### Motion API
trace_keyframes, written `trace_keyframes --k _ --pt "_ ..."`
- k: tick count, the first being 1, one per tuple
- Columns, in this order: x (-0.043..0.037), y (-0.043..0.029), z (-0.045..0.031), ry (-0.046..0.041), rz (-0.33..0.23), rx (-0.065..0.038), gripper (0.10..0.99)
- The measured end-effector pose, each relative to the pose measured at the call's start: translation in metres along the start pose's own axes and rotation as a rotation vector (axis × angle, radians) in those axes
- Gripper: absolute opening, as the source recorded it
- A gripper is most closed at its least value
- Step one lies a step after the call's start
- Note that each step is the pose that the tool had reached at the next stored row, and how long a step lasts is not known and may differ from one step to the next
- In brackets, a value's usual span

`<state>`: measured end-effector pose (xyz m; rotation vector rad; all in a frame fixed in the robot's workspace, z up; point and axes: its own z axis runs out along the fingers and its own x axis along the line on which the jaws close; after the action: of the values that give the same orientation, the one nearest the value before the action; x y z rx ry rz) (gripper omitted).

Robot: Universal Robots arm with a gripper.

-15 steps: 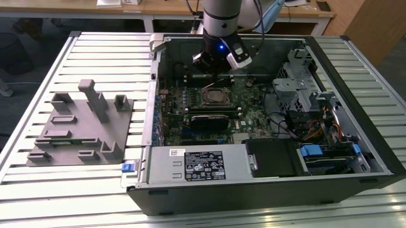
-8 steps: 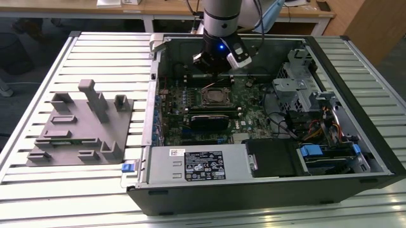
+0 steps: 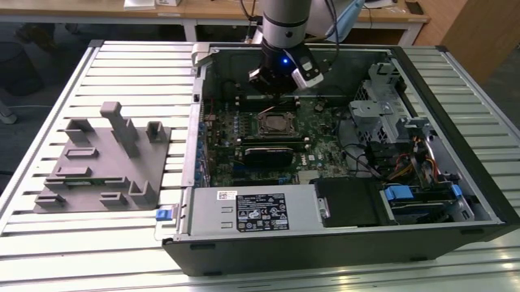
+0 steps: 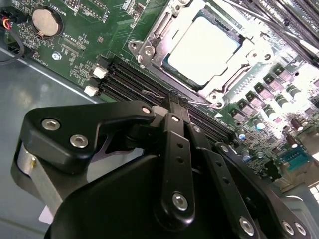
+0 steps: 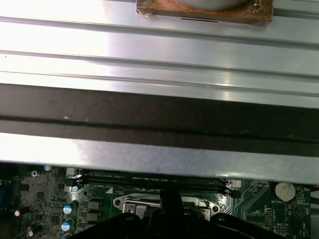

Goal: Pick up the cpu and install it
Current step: 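Install the first cpu locking lever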

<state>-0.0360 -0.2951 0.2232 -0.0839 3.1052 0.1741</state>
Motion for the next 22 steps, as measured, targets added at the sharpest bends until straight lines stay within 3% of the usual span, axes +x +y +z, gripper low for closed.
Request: trace_keyframes --k 22 --pt "-0.0125 -0.0016 0.0142 0.0037 0.0 0.0 0.106"
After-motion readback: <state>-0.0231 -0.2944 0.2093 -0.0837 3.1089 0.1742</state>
